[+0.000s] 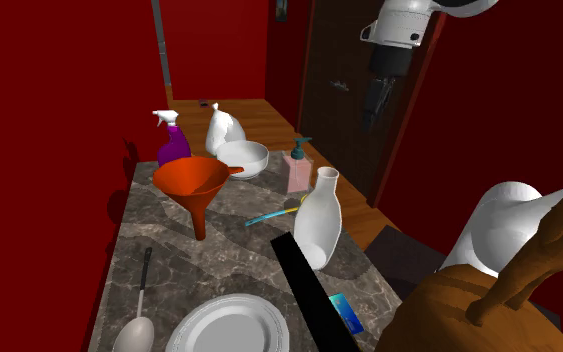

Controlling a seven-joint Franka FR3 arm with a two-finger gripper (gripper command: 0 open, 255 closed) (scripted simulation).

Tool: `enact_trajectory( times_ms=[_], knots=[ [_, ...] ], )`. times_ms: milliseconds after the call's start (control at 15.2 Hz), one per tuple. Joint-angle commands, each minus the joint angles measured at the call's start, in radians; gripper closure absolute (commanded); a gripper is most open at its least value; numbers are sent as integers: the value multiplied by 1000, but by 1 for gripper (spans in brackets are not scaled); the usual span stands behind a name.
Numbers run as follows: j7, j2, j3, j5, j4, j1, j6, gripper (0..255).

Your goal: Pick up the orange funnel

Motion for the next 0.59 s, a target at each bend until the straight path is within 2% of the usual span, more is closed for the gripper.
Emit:
enact_trajectory(
  times_ms=[0, 528],
  knots=[
    [0, 0, 0, 0, 0, 0, 0, 0],
    [69, 223, 48, 148, 39, 35, 186, 0]
  ],
)
